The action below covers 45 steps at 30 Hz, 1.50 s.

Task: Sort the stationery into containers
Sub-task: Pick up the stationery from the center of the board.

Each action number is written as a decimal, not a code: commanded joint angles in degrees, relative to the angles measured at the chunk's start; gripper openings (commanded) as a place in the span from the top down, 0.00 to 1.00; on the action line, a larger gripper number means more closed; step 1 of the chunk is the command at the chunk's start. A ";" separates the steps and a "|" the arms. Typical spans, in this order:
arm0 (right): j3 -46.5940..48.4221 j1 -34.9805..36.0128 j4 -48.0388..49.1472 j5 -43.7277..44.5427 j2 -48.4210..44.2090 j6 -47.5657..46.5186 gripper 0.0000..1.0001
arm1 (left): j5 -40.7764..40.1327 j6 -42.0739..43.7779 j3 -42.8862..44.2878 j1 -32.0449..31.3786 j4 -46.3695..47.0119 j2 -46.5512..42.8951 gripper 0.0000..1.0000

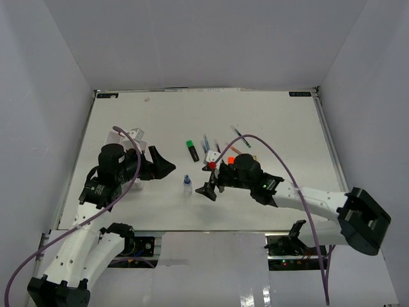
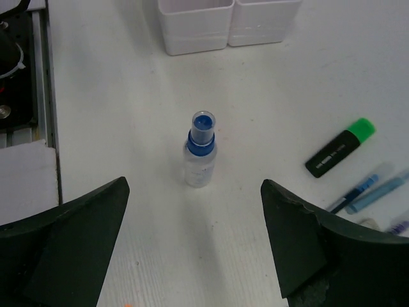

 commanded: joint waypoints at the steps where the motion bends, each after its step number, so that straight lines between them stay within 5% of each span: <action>1: -3.69 -0.40 -5.81 8.80 -8.41 0.05 0.10 | -2.76 -1.97 2.04 -1.97 1.80 2.22 0.02; 11: -11.78 -2.77 -13.11 26.82 -28.98 4.27 0.10 | -20.42 -6.19 6.25 -17.52 3.04 11.89 0.02; 19: -13.46 -3.48 -16.02 30.44 -34.09 4.88 0.10 | -34.49 -11.55 8.19 -26.32 -1.88 16.20 0.02; 29: -13.72 -3.74 -16.02 31.76 -34.71 4.97 0.10 | -37.05 -15.51 8.19 -28.78 -2.33 22.61 0.02; 45: -14.52 -4.27 -15.93 32.46 -34.09 5.15 0.10 | -35.29 -18.15 9.77 -29.49 -3.29 28.33 0.23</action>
